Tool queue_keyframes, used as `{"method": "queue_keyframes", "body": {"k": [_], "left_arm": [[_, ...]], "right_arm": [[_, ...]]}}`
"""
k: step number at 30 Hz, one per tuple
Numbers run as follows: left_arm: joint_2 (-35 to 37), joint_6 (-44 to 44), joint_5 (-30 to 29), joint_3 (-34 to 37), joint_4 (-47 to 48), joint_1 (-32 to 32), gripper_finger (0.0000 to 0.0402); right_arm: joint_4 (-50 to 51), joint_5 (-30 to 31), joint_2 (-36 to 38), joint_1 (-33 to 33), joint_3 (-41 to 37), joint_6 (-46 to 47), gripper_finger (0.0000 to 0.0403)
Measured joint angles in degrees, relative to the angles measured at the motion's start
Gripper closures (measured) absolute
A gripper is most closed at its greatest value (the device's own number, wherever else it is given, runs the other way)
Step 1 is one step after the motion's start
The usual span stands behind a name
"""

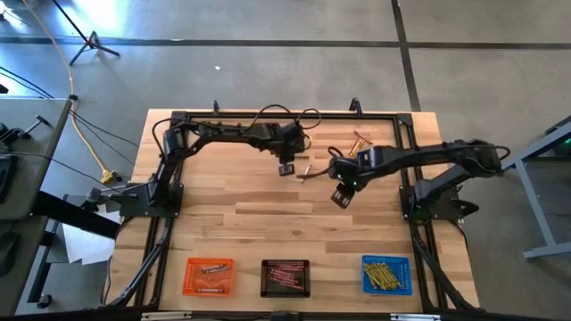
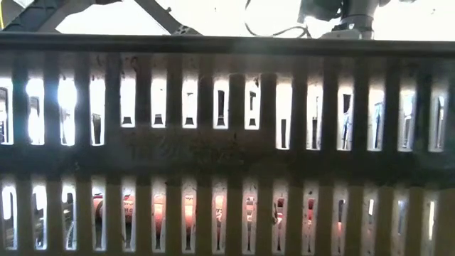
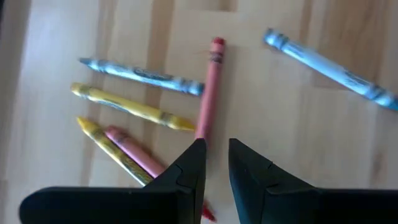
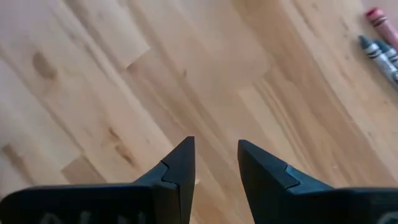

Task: Sort crayons
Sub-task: Put the red crayon into the black bin

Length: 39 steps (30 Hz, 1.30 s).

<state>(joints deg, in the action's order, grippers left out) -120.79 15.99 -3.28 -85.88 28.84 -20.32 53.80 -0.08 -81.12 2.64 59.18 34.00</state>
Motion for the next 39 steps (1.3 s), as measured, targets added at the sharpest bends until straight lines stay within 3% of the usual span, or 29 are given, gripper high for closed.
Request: {"method": "queue_keyframes", "body": {"k": [6, 12, 22, 35, 39], "left_arm": [[-1.81, 2.59, 1.02, -2.62, 0.87, -1.14, 0.0343], [-2.28, 4.27, 5.61, -3.00, 0.76, -1.43, 0.0343], [-2.28, 3.77, 5.70, -3.00, -1.60, -1.26, 0.0343], [-4.54, 0.74, 5.53, -3.02, -3.84, -1.02, 0.0343], [-5.10, 0.85, 2.36, -3.07, -5.04, -1.00, 0.0343]], "right_arm": [[-0.01, -0.04, 0.00, 2.51, 0.00, -0.44, 0.0297], [0.26, -0.11, -0.02, 3.90, 0.00, -8.03, 0.0297], [0.39, -0.09, -0.04, 6.67, 0.00, -14.92, 0.0297], [0.43, -0.09, -0.04, 7.12, 0.00, -15.03, 0.0297], [0.59, -0.11, -0.04, 7.12, 0.00, -15.02, 0.0297]]}}
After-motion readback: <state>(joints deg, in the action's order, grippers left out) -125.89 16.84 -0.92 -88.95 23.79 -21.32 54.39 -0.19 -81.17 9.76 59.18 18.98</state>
